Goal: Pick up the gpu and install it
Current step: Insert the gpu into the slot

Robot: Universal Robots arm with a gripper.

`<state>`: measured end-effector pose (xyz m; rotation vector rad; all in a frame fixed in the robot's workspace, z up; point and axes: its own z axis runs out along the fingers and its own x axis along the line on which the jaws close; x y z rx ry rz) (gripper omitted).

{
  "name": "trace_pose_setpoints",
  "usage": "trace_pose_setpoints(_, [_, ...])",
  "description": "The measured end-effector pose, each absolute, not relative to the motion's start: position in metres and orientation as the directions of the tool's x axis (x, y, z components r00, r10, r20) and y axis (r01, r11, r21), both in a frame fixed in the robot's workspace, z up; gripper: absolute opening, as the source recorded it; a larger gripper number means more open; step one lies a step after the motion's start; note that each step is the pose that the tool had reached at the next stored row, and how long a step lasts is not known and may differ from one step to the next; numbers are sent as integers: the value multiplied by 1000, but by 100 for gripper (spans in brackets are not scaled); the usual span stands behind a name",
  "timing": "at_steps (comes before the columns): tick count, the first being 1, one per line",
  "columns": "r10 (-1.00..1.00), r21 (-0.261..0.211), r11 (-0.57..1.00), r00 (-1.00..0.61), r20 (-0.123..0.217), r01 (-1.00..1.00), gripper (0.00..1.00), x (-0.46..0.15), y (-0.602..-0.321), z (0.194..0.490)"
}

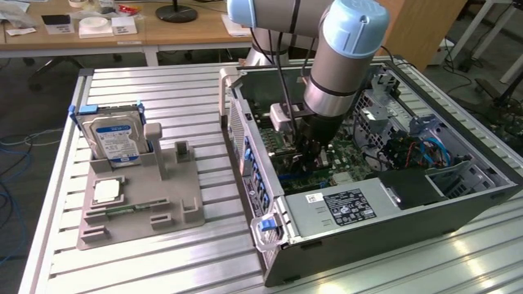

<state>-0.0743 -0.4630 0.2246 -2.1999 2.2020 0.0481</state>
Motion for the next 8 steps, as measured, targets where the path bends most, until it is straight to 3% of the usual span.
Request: trace_pose_setpoints(8, [-999,2,1,-1,-42,-1000,28,-74,-464,224])
